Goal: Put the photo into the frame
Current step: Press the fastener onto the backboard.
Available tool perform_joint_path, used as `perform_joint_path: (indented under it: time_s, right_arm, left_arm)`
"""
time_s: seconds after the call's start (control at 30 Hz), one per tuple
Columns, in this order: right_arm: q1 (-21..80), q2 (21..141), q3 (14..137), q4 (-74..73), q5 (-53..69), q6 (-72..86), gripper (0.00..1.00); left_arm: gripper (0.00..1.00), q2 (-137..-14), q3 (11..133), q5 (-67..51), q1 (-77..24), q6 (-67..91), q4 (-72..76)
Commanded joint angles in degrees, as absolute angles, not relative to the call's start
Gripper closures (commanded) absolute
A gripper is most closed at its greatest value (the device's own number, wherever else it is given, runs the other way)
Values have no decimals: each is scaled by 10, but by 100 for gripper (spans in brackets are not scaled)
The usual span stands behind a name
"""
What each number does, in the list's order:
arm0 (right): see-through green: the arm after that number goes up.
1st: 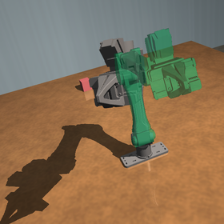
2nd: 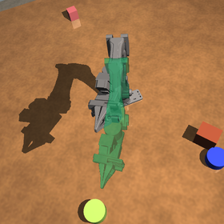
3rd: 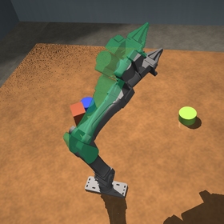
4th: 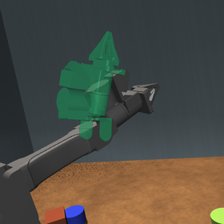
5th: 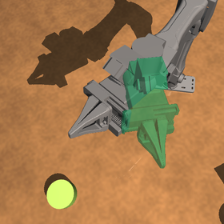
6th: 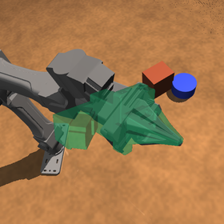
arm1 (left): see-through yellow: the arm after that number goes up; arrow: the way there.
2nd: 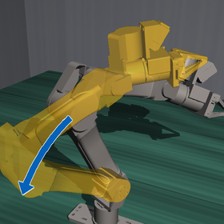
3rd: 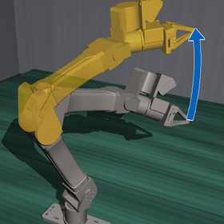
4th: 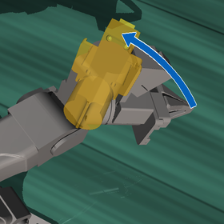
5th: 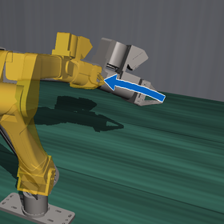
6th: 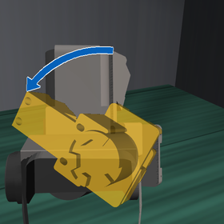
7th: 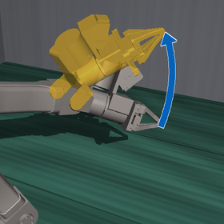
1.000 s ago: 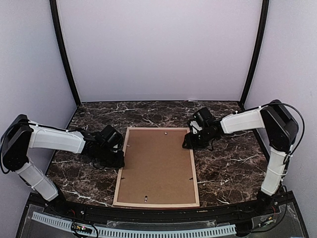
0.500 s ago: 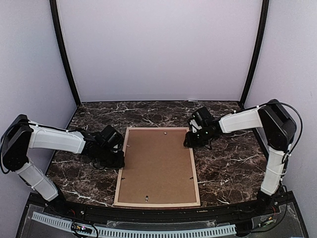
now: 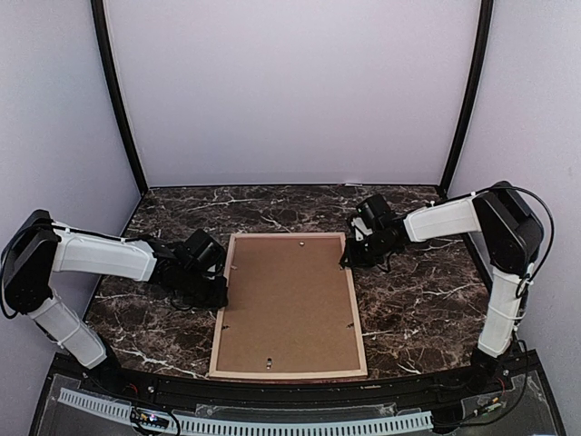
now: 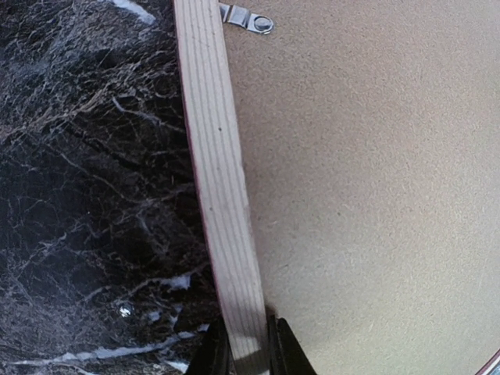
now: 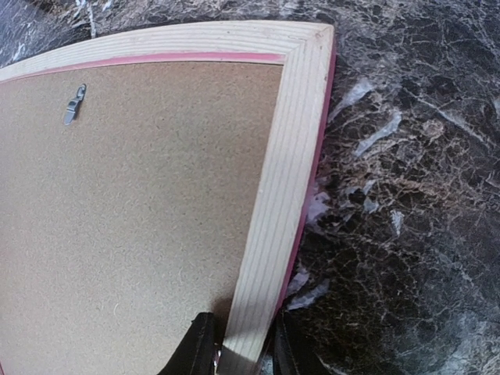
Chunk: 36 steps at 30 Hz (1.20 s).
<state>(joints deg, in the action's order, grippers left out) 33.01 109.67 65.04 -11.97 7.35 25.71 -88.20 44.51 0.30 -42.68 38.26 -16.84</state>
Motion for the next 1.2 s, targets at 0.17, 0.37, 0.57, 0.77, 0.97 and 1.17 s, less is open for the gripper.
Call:
perform_joint_path:
  time_s: [0.17,0.37,0.57,0.77,0.97,1.17]
  right_arm:
    - [337,1151,637,-165,98,201,76]
    - [338,1160,656,-207,119,142,74]
    - [334,1168,673,-235,132,102,71]
    - [326,1171,679,-248,147,76,68]
    - [309,1167,682,-254,165,60,63]
    - [290,1148,678,-217,225,100,55]
  left_arm:
    - [85,-885,444,-43,-446,356,-172]
    - [85,-891,447,-44,-446,355,-171]
    - [85,-891,449,-44,-448,356,-174]
    - [85,-891,450,-43,-448,355,-176]
    - [85,-891,446,-43,-447,358,-174]
    - [85,-886,440,-31,-449,368,-168]
